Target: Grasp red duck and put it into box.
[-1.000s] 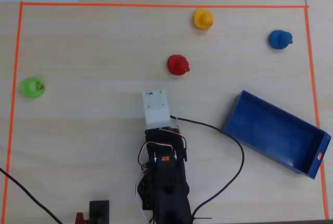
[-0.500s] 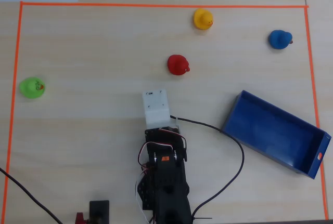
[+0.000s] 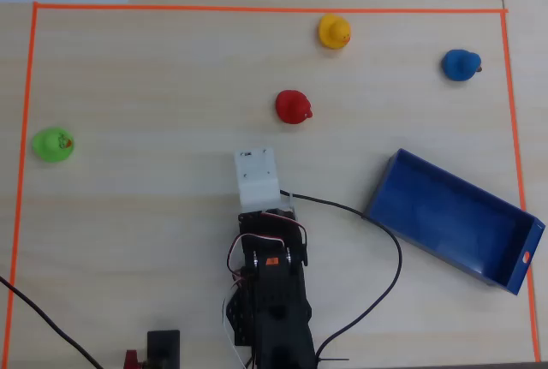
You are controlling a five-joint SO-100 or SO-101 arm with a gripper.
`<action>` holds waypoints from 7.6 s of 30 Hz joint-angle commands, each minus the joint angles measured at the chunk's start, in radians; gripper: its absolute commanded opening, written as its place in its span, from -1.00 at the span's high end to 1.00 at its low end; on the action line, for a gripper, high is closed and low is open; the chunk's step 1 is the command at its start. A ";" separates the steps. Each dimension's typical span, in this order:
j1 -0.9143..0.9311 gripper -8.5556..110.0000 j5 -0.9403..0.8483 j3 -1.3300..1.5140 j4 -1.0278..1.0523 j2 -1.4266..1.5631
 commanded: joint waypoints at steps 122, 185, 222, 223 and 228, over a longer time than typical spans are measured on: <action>0.440 0.85 -0.015 -0.968 -0.936 -1.494; 1.250 0.56 -0.176 -1.304 -0.367 -1.548; 0.052 0.85 -0.080 -0.357 -0.029 -0.290; 0.037 0.85 -0.078 -0.316 -0.031 -0.262; 0.014 0.85 -0.084 -0.137 -0.038 -0.114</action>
